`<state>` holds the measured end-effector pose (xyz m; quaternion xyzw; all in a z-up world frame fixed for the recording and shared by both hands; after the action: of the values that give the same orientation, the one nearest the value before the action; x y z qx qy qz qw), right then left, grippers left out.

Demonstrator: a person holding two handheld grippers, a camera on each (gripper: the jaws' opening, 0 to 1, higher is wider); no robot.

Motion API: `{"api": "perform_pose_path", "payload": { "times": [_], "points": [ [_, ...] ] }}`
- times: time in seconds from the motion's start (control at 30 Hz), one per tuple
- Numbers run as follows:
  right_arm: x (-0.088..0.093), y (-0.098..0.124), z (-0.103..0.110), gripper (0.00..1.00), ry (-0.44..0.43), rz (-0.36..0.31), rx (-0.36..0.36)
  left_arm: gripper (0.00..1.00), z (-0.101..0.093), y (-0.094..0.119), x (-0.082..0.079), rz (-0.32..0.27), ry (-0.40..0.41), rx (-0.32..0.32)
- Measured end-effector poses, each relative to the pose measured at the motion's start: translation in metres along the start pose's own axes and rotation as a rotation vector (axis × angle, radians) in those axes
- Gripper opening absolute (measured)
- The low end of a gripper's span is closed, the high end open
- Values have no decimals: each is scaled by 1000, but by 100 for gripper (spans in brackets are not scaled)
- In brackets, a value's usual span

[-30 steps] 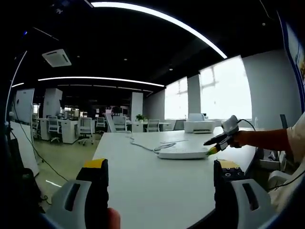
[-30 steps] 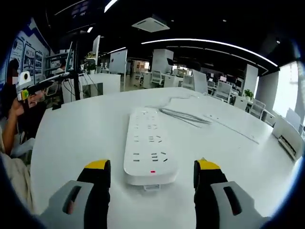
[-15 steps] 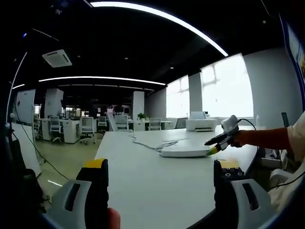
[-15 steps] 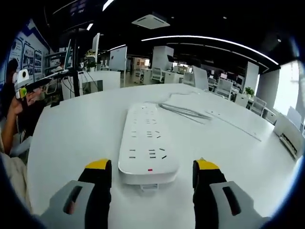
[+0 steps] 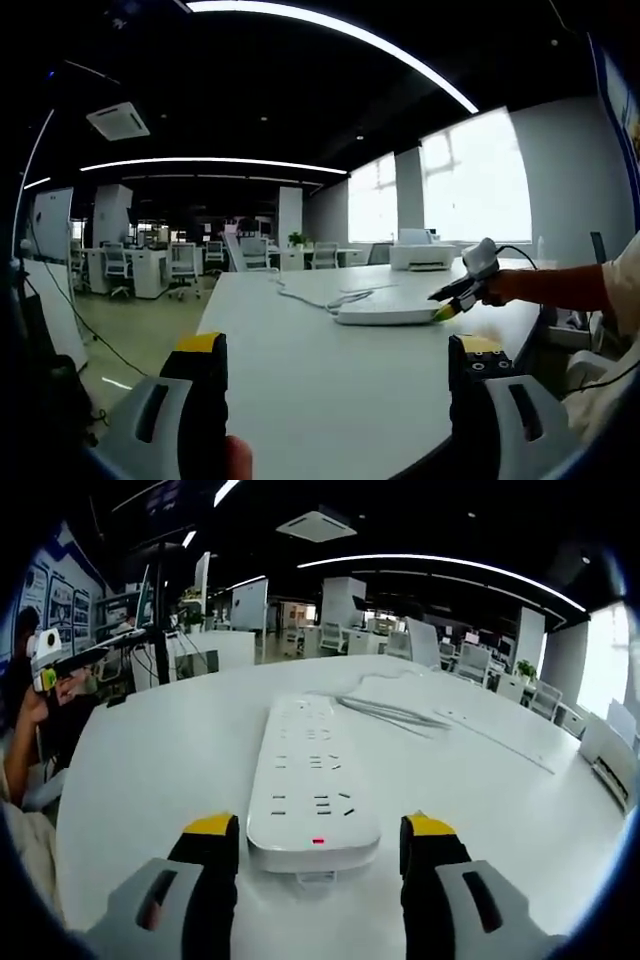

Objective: Pick up the power strip scattered on the table, fix it on the side mounting bracket of the table, and press the switch

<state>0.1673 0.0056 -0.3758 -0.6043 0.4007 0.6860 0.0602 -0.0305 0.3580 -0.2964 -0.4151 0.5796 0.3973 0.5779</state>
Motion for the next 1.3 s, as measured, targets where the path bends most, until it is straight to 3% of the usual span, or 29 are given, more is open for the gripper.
{"api": "perform_pose_path", "payload": {
  "times": [0.57,1.3],
  "points": [
    [1,-3,5,50,3,-10,-8,95,3,1,1,5,1,-5],
    [4,-6,0,48,-16,-9,0,92,5,-3,3,4,27,-7]
  ]
}}
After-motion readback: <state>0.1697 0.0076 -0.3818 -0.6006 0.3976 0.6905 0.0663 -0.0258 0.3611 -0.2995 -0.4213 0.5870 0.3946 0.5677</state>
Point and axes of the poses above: the point that each gripper's makers call its tool centre point, and the gripper's own axes: y roughly backward along the fingers, z roughly to its left, x roughly out of its underside, the point moved 4 cm from there along y, roughly backward along the fingers, and after that the axes turned 3 degrees about -x, right-handed, at the moved point
